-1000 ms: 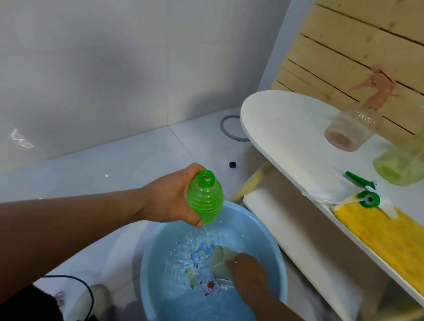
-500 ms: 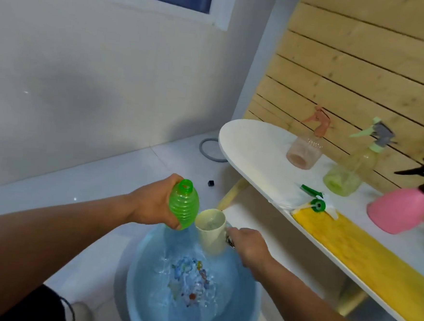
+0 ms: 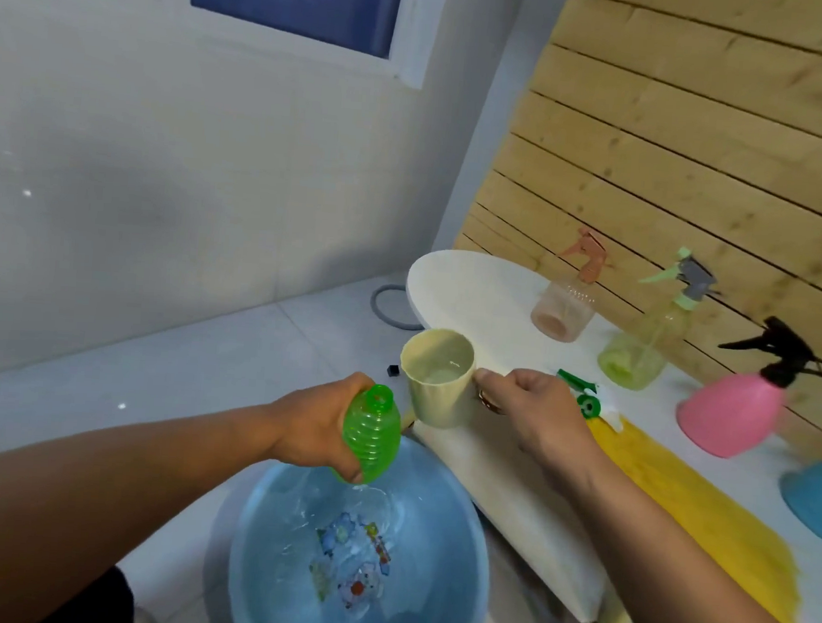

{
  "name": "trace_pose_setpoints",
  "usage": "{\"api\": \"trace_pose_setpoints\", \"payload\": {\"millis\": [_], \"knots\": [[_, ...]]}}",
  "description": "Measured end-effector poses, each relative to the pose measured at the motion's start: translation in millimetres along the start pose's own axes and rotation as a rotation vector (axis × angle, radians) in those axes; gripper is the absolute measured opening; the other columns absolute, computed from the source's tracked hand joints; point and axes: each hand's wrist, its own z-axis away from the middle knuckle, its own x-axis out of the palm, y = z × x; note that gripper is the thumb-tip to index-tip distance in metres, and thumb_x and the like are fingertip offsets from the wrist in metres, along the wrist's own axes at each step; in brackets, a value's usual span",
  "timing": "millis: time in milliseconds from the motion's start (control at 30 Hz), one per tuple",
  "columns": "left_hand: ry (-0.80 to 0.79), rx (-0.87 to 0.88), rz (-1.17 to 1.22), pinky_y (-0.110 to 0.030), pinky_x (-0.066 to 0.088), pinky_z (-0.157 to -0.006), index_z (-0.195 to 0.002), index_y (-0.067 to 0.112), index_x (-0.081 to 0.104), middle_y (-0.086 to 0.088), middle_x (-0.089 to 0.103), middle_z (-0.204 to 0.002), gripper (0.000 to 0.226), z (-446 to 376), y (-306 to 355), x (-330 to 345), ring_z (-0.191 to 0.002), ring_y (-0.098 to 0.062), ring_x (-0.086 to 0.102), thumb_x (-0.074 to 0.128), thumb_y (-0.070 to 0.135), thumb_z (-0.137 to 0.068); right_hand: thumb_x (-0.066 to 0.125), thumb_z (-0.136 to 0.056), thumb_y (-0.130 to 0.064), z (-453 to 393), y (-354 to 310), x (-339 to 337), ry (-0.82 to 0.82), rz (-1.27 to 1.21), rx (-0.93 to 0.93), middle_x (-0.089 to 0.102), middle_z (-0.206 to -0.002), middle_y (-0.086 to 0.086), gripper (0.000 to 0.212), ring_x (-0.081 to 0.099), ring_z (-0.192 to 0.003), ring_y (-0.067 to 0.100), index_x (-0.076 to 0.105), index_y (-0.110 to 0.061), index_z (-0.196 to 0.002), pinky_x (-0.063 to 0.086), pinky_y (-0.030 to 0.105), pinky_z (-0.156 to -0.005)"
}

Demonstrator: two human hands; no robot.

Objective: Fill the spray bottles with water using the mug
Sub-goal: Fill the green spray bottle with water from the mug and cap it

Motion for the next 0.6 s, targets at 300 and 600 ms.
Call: {"api": "trace_pose_setpoints", "payload": {"millis": [300,600], "knots": [[-0.015,0.018,0.028,-0.043,0.057,-0.097,-0.131,0.041,0.042,0.015,0.066,-0.116,0.102,-9,10,8,-0.108,-0.009,0.067,0.090,0.056,-0.043,0.070,-0.085,-0.049,-4,-7,-5,0.092,0.197,-0.111,0.043,-0.047,-0.009,0.043,0.040,-0.051,0.015,0.055,-0.015,-0.063,0.035,0.030,-0.056],[-0.007,-0.002,0.003,-0.043,0.057,-0.096,-0.131,0.042,0.041,0.016,0.066,-0.116,0.102,-9,9,8,-0.108,-0.010,0.066,0.088,0.060,-0.042,0.068,-0.086,-0.045,1,-13,-4,0.143,0.304,-0.188,0.049,-0.053,-0.004,0.039,0.044,-0.055,0.015,0.056,-0.013,-0.066,0.037,0.032,-0.055]]}}
